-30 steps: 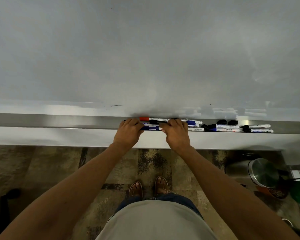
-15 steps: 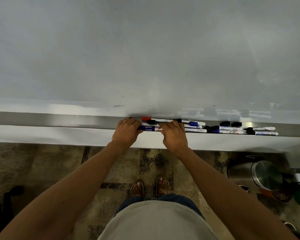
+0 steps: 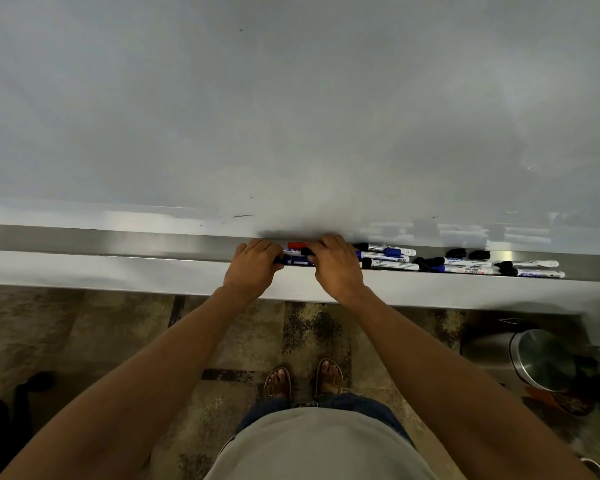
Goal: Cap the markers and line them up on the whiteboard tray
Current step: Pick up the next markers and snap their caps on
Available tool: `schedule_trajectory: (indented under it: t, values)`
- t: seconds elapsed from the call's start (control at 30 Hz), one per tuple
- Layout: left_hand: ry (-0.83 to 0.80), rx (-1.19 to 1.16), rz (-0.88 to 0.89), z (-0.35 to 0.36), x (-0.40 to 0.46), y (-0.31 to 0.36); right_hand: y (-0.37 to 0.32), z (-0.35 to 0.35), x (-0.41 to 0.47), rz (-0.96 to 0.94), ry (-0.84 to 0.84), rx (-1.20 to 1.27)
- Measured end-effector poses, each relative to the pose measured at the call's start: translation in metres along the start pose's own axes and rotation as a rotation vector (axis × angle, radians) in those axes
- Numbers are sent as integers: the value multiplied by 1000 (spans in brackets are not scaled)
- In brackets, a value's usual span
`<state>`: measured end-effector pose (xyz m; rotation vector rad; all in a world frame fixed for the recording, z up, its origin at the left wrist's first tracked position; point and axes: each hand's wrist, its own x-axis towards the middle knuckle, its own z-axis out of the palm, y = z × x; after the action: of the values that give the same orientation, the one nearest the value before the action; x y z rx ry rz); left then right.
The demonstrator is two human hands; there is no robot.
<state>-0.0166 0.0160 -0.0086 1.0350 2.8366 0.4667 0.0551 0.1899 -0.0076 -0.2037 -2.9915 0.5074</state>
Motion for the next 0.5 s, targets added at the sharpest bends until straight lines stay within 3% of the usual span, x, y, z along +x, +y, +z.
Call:
schedule_trajectory:
  t: [0.5]
  values:
    - [62, -51, -62, 2, 2, -11, 23, -5, -17, 86, 165, 85]
